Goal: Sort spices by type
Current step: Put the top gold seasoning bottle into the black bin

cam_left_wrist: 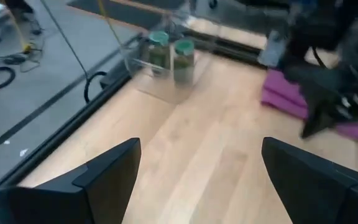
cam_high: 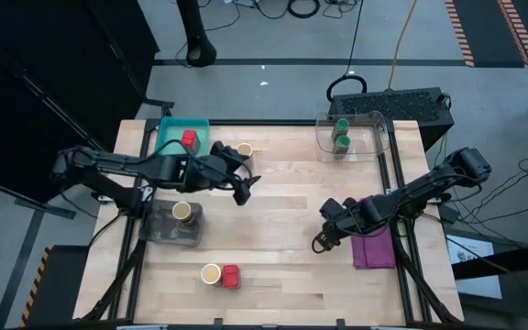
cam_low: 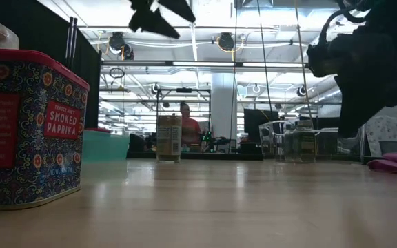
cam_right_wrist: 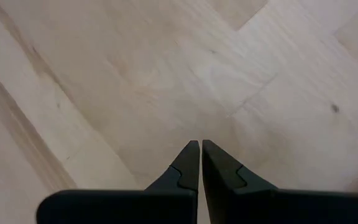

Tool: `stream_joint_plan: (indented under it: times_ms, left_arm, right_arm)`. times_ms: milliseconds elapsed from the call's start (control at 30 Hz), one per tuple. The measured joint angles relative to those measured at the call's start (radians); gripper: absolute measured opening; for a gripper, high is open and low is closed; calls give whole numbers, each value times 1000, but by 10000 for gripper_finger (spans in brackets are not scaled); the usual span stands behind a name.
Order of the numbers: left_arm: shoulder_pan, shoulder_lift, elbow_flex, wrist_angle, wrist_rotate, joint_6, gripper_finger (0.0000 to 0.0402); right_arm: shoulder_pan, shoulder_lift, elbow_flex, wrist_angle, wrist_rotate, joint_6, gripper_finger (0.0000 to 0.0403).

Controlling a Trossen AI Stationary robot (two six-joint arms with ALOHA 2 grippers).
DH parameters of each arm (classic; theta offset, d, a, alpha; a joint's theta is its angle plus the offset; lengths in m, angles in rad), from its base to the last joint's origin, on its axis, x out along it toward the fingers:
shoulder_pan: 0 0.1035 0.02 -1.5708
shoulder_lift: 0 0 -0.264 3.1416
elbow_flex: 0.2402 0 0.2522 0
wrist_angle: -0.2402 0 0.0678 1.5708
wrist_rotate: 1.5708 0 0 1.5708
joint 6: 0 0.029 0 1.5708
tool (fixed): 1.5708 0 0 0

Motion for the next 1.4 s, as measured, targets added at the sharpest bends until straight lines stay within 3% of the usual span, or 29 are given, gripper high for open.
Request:
stream_joint_plan:
  times_ms: [133,300,400,500,600,700,833,1100,1233,1400]
  left_arm:
    - [77,-1,106,-229,103,40,341]
    - [234,20,107,-338,358,53,341]
    - [309,46,108,-371,359,75,341]
    - [348,84,108,-351,351,93,341]
    - [359,120,108,-324,320,193,341]
    - [367,163,108,-293,244,317,341]
    - [373,216,108,-291,230,401,341]
    - [387,262,107,-302,416,607,341]
    - [412,261,107,-280,404,697,341]
    - [459,261,107,-290,388,700,341]
  right_arm:
    - [-34,-17,0,-19,1,-61,0]
    - [-74,-18,0,-14,53,-138,0]
    - [-94,-18,0,-11,56,-147,0]
    - [-96,-18,0,-2,129,-179,0]
    - [-96,-18,0,0,204,-197,0]
    - [-90,-18,0,2,212,-178,0]
    - [-65,-17,0,4,211,-151,0]
    - [-47,-17,-1,8,233,-139,0]
    - [-47,-17,-1,8,239,-137,0]
    - [-47,-17,-1,9,249,-138,0]
